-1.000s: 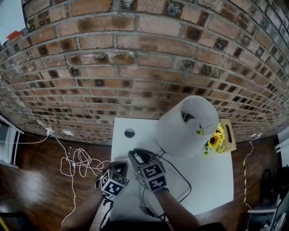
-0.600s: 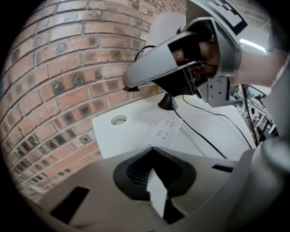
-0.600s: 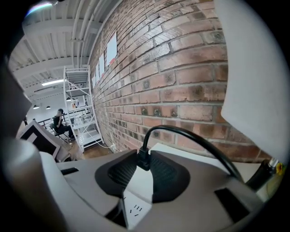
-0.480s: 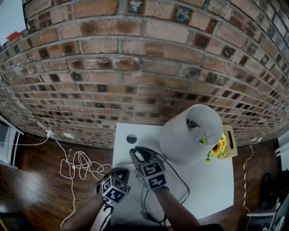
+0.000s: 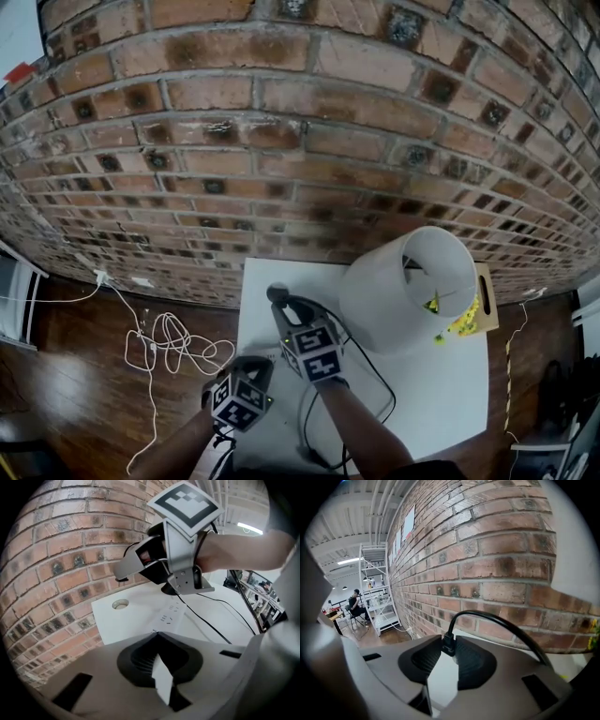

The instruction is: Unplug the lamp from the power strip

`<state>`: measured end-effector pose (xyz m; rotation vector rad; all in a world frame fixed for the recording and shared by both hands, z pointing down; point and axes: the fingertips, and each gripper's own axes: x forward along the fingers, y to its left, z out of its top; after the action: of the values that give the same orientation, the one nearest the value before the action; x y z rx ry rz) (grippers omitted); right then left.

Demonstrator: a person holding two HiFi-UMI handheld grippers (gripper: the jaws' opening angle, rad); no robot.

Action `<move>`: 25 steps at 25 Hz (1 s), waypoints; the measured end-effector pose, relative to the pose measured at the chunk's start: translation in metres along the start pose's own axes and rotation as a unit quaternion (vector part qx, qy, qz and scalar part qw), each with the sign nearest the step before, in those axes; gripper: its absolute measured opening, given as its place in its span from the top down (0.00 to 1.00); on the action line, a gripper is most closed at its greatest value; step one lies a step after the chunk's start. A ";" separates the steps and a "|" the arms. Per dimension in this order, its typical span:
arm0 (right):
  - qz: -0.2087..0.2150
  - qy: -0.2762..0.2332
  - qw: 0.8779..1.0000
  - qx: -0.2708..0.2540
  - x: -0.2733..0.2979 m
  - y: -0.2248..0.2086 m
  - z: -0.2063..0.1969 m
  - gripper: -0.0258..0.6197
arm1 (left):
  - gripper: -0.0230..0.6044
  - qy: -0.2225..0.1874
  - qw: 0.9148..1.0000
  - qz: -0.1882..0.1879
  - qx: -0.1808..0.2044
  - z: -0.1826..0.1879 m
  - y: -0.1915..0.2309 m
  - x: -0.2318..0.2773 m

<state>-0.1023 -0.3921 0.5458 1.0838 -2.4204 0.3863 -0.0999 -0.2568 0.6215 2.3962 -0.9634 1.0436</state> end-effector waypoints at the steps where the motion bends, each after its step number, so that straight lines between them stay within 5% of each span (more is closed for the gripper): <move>1: -0.003 0.004 1.000 0.002 0.004 -0.002 -0.002 0.81 | 0.92 0.001 1.000 0.000 0.001 0.001 0.000 -0.002; 25: 0.006 0.123 0.992 -0.031 0.079 -0.027 -0.041 0.80 | 0.92 0.020 0.998 -0.058 -0.010 0.000 0.000 0.000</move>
<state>-0.1166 -0.4420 0.6231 0.9369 -2.2069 0.4187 -0.0998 -0.2571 0.6217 2.3738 -0.8082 1.0302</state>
